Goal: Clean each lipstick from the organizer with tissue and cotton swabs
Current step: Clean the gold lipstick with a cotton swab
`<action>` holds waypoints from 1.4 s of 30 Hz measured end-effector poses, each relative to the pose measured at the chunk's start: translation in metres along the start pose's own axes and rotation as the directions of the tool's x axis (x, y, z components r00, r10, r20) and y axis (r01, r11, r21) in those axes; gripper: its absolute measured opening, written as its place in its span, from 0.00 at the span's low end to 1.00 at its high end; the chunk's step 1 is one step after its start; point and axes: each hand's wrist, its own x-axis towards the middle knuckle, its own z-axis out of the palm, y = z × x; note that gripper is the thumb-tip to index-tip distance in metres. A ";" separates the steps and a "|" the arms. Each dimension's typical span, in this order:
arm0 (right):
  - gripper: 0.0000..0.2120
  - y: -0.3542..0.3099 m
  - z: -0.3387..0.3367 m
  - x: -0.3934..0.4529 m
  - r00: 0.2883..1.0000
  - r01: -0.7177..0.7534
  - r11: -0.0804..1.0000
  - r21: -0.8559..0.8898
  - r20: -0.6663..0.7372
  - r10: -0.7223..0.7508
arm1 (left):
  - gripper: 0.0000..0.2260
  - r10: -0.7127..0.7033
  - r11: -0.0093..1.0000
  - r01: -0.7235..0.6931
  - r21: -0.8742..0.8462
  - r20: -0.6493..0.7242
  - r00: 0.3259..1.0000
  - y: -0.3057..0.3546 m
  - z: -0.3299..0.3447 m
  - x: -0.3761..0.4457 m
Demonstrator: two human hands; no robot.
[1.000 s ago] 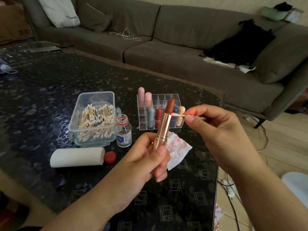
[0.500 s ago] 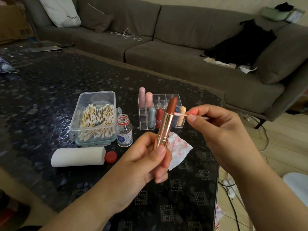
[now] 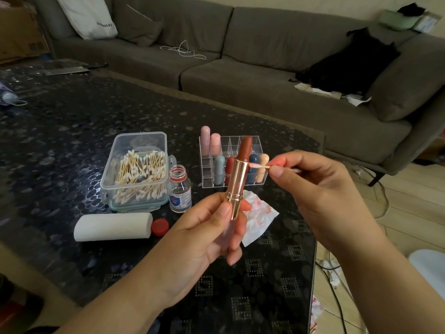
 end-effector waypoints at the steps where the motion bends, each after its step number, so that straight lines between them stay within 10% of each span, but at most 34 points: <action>1: 0.05 0.000 0.000 0.000 1.000 0.002 1.000 0.003 -0.002 -0.002 | 0.12 -0.004 1.000 0.004 -0.014 -0.002 1.000 0.000 0.000 0.000; 34: 0.03 0.003 -0.001 0.002 1.000 -0.001 1.000 0.000 -0.003 0.001 | 0.02 -0.004 1.000 0.004 -0.006 0.070 0.998 0.000 -0.002 -0.002; 42: 0.05 0.002 -0.001 0.002 1.000 0.004 1.000 0.009 0.002 -0.004 | 0.13 -0.053 0.998 0.054 -0.023 0.041 0.998 0.002 -0.002 -0.004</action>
